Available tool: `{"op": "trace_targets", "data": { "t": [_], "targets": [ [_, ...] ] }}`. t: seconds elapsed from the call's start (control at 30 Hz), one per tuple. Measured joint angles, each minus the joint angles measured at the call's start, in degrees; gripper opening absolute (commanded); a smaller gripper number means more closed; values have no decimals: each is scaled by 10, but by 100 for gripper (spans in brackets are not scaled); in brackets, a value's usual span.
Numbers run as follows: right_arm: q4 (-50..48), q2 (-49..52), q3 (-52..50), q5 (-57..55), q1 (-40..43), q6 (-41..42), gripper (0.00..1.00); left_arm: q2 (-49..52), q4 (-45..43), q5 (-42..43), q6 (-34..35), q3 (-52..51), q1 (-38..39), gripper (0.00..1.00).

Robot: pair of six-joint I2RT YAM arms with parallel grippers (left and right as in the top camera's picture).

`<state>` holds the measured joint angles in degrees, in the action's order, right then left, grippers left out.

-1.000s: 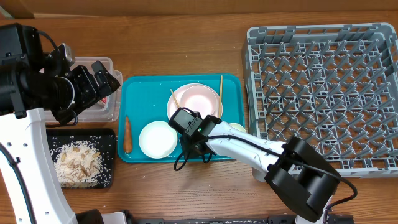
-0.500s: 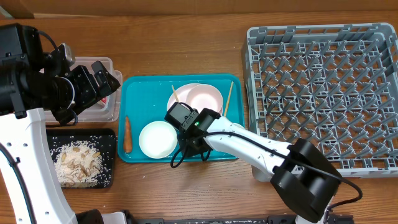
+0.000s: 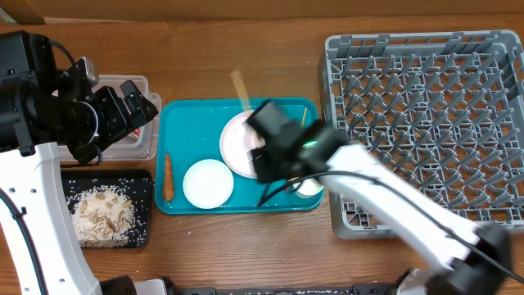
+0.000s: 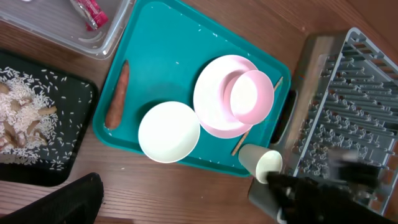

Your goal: Sort waste into correct bins and load items into the dishwasher

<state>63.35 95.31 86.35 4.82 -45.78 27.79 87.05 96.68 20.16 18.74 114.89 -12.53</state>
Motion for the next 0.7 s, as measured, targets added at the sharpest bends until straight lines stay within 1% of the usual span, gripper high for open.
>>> {"op": "trace_targets", "data": {
  "t": [0.1, 0.2, 0.23, 0.37, 0.53, 0.7],
  "targets": [
    [42, -43, 4, -30, 71, -17, 4, 0, 0, 0, 0, 0, 0, 100],
    [74, -55, 6, -52, 146, -61, 4, 0, 0, 0, 0, 0, 0, 100],
    [79, -53, 5, -60, 182, -88, 4, 0, 0, 0, 0, 0, 0, 100],
    [75, -52, -9, -68, 256, -153, 4, 0, 0, 0, 0, 0, 0, 100],
    [67, -51, -36, -74, 309, -187, 4, 0, 0, 0, 0, 0, 0, 100],
    [29, -51, -78, -74, 315, -199, 4, 0, 0, 0, 0, 0, 0, 100]
  ]
}}
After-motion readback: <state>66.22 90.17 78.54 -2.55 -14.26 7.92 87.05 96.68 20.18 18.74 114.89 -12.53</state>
